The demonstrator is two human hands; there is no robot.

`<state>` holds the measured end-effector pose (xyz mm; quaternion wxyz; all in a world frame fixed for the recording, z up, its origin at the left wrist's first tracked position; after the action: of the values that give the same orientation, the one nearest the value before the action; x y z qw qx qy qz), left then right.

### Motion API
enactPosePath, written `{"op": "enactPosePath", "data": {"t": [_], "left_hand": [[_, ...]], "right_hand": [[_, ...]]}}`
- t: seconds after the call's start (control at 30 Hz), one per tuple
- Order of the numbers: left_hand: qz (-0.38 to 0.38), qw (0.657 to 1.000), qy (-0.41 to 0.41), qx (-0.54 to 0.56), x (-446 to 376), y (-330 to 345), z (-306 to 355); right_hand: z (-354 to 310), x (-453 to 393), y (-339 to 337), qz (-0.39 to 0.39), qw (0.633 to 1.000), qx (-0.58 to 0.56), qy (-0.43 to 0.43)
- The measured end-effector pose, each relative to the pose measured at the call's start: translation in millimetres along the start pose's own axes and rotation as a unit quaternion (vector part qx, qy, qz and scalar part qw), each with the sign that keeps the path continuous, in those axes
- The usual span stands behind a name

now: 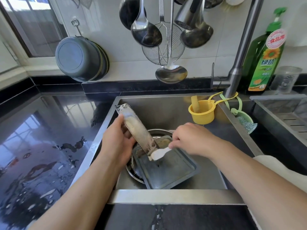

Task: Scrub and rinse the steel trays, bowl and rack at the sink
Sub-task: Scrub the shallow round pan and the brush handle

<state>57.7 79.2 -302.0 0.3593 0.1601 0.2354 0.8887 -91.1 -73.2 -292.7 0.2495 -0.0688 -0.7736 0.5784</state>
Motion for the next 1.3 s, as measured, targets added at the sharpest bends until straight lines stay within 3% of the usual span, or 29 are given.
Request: {"op": "enactPosePath", "data": {"t": [0.1,0.17,0.27,0.4,0.53,0.7,0.87,1.0,1.07,1.2,1.3], "left_hand": [[-0.042,0.98,-0.051,-0.188,7,13,-19],[-0.049,0.972,-0.046,-0.223,9,17,-21],[-0.026,0.994,-0.022,-0.108,6,13,-10],[0.018,0.999,-0.026,0.015,2,5,-6],[-0.007,0.999,-0.042,-0.003,5,8,-7],[-0.032,0.997,-0.073,-0.02,7,17,-14],[-0.009,0.997,-0.031,0.066,0,0,-1],[-0.057,0.988,-0.111,-0.091,10,15,-20],[-0.059,0.987,-0.096,-0.116,10,19,-21],[0.0,0.998,-0.05,-0.028,6,11,-9],[0.018,0.999,-0.044,-0.01,7,5,-5]], "right_hand": [[-9,-3,-8,0.084,0.995,-0.04,-0.033],[-13,-5,-12,0.128,0.989,-0.052,-0.051],[-14,-9,-10,0.125,0.987,-0.081,-0.064],[-9,-8,-8,0.045,0.993,-0.102,-0.034],[-7,3,-7,0.007,0.999,-0.042,-0.007],[-22,-2,-21,0.141,0.985,-0.086,-0.043],[-1,-1,-1,-0.015,1.0,-0.012,0.0],[-5,-6,-5,0.072,0.996,-0.041,-0.019],[-13,-8,-11,0.116,0.991,-0.059,-0.035],[-15,-8,-10,0.065,0.991,-0.109,-0.042],[-7,-1,-9,0.007,0.997,-0.081,-0.012]]}}
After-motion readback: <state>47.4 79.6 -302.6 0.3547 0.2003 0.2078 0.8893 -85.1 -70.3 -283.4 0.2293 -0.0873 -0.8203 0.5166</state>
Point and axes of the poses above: each hand's wrist, its own x-axis away from the middle knuckle, its own y-axis out of the palm, z = x × y, the point moved 2 cm from there along -x, towards the middle knuckle, and after that the axes turned 12 degrees about -z, right-handed, at the moved point
